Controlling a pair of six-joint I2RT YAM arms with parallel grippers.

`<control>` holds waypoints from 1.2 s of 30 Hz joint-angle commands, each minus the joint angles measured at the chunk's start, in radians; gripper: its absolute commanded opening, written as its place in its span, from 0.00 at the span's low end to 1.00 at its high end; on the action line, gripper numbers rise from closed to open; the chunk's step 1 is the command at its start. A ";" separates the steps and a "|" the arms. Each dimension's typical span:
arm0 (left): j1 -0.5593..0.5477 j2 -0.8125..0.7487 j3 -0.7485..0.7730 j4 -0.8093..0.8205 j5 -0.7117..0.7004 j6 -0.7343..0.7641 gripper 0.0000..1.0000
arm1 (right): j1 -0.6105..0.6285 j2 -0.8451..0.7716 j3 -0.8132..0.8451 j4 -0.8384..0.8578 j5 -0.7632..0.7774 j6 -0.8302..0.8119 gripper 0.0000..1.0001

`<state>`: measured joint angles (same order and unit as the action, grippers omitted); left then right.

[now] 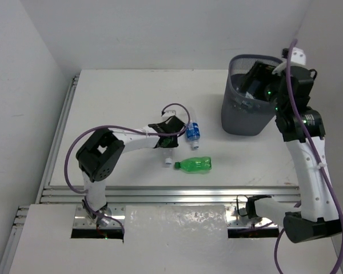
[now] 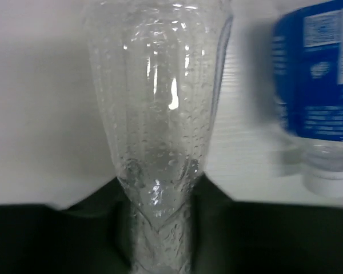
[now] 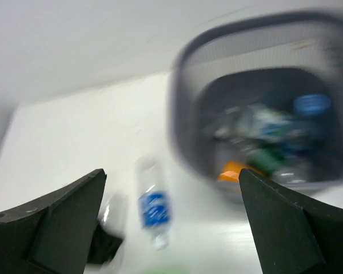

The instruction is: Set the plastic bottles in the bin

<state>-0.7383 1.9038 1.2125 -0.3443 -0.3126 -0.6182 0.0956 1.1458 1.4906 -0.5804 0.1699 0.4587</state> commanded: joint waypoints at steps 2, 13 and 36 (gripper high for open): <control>0.005 -0.156 -0.111 -0.061 -0.261 -0.153 0.00 | 0.116 0.035 -0.094 0.026 -0.441 0.002 0.99; -0.013 -0.890 -0.643 0.927 0.728 0.170 0.00 | 0.386 0.008 -0.464 0.684 -0.961 0.175 0.99; -0.026 -0.792 -0.422 0.202 0.222 0.158 1.00 | 0.256 0.053 0.072 0.263 0.651 -0.325 0.03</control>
<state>-0.7525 1.0100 0.7074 0.0731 0.0288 -0.4496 0.4507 1.1259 1.5070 -0.2890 0.4725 0.3046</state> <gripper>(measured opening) 0.995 0.484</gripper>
